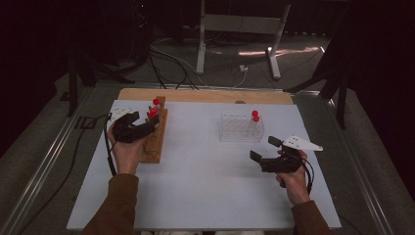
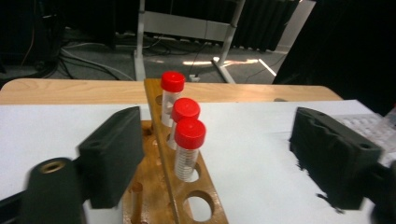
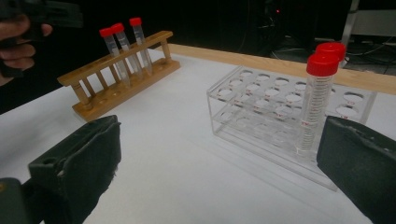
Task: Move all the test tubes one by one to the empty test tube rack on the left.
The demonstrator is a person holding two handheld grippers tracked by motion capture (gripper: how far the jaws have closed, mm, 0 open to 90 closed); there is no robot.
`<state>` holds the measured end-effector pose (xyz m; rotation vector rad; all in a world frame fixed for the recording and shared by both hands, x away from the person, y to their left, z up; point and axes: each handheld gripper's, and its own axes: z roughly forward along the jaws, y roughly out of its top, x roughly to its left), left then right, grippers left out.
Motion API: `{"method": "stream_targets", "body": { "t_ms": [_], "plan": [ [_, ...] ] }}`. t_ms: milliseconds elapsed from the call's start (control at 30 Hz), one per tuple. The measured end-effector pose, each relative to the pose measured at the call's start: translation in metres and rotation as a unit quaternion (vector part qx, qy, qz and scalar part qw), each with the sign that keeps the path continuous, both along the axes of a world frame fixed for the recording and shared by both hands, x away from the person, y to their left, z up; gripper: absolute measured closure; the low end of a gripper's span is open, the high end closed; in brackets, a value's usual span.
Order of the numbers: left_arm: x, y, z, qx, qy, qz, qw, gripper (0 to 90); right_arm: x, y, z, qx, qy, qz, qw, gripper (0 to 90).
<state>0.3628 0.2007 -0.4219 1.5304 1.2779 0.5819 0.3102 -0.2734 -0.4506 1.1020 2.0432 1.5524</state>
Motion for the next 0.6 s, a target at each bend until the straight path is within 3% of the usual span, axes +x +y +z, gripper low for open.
{"method": "stream_targets", "body": {
  "t_ms": [200,333,400,600],
  "plan": [
    [-0.017,0.003,0.009,0.005,-0.015,-0.007,0.9999,10.1,0.000,-0.001,0.000,0.001,-0.001,-0.002,1.0000,0.0],
    [-0.031,0.007,0.010,0.002,-0.026,-0.024,0.9994,1.9,-0.001,-0.001,0.001,0.002,-0.001,-0.003,1.0000,0.0],
    [-0.040,0.009,0.009,0.005,-0.037,-0.034,0.9987,1.1,-0.001,-0.001,0.001,0.002,-0.002,-0.003,1.0000,0.0],
    [-0.067,0.016,0.002,0.012,-0.054,-0.032,0.9980,0.7,-0.002,-0.001,0.002,0.002,-0.005,-0.006,1.0000,0.0]
  ]
}}
